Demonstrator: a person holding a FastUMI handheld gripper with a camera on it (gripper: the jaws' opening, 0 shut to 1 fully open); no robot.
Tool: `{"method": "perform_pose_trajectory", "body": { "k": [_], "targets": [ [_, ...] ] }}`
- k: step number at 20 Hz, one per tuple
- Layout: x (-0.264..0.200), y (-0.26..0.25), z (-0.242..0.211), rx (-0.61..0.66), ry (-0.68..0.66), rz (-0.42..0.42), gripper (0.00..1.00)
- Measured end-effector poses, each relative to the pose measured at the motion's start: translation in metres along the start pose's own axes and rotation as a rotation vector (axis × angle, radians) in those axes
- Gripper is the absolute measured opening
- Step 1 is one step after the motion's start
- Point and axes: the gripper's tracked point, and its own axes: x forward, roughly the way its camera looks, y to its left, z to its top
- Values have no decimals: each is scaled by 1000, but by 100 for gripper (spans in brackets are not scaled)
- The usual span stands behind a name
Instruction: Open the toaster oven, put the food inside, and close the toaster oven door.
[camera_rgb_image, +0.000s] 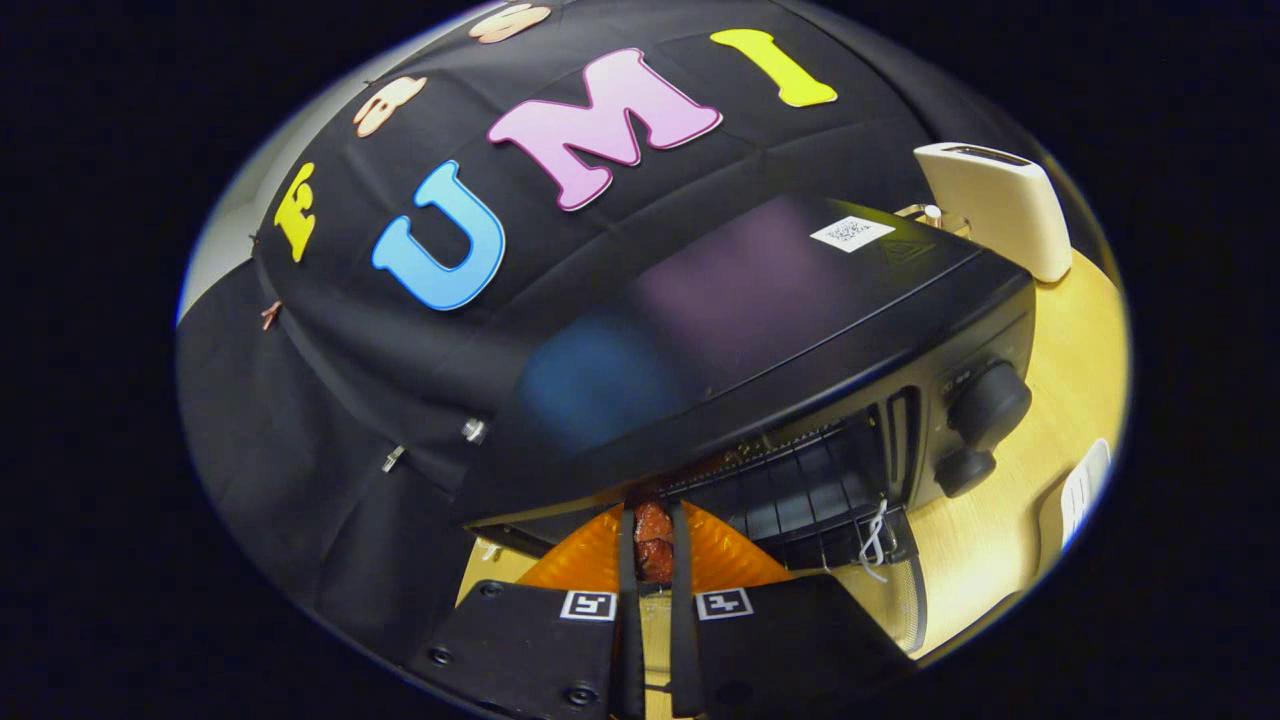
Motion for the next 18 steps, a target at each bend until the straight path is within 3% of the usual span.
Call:
{"method": "perform_pose_trajectory", "body": {
  "k": [3,8,10,12,15,18],
  "targets": [
    [14,-18,-1,-5,1,-59,14],
    [20,-27,-3,0,8,-71,15],
    [21,-43,-12,-12,34,-148,19],
    [17,-55,-22,-55,68,-203,34],
    [10,-54,-21,-114,60,-209,46],
    [0,-52,-19,-131,50,-216,67]
  ]
}}
